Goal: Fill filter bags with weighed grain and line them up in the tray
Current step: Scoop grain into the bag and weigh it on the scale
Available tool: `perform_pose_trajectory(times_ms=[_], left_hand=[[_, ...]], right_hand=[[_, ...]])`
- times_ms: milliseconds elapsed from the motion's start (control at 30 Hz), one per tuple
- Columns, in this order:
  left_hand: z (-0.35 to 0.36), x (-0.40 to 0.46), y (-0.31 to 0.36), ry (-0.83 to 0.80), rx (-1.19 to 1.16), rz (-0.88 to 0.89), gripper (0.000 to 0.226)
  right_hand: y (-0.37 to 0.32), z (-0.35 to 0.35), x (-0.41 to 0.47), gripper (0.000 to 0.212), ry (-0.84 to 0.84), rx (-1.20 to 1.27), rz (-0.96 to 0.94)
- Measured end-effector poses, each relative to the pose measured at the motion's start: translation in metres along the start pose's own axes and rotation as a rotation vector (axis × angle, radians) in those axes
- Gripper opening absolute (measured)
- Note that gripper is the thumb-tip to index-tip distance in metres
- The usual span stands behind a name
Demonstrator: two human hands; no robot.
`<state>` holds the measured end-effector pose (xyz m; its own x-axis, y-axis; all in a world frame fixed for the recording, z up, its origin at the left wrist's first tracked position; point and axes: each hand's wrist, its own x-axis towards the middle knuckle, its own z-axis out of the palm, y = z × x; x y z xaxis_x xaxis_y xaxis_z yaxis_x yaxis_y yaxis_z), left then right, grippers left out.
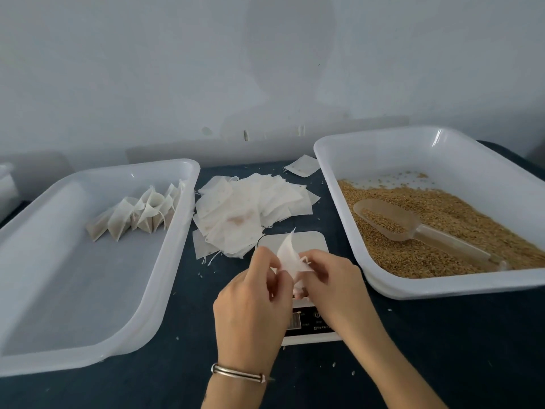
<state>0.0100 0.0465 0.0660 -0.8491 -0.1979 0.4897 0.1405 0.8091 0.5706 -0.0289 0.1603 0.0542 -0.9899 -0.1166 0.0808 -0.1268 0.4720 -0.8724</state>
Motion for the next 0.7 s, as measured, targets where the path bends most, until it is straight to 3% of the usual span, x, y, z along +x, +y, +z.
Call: perform_pose_trajectory(times_ms=[67,100,167,233,333,500,567,700], left_hand=[[-0.009,0.003,-0.005,-0.125,-0.178,0.033,0.028],[-0.014,0.005,-0.007,-0.241,-0.232,0.082,0.046],[-0.018,0.012,-0.014,-0.465,-0.155,0.228,0.089],[-0.014,0.018,-0.016,-0.526,0.041,0.325,0.107],[-0.001,0.023,-0.012,-0.472,0.108,0.308,0.098],[0.013,0.027,-0.01,-0.331,0.063,0.273,0.052],[0.015,0.029,-0.008,-0.317,0.006,0.279,0.048],[0.012,0.031,-0.002,-0.263,-0.181,0.235,0.047]], right_hand=[[-0.001,-0.007,0.002,0.026,0.004,0.03,-0.005],[-0.002,-0.011,0.003,0.028,-0.005,0.035,0.004],[-0.006,-0.017,0.004,0.032,-0.079,0.079,0.021],[-0.012,-0.018,0.004,0.039,-0.156,0.06,0.023],[-0.019,-0.016,0.005,0.036,-0.175,-0.087,-0.003],[-0.024,-0.017,0.003,0.024,-0.148,-0.179,-0.038],[-0.024,-0.018,0.001,0.008,-0.156,-0.205,-0.029],[-0.023,-0.027,0.003,0.016,-0.183,-0.166,0.044]])
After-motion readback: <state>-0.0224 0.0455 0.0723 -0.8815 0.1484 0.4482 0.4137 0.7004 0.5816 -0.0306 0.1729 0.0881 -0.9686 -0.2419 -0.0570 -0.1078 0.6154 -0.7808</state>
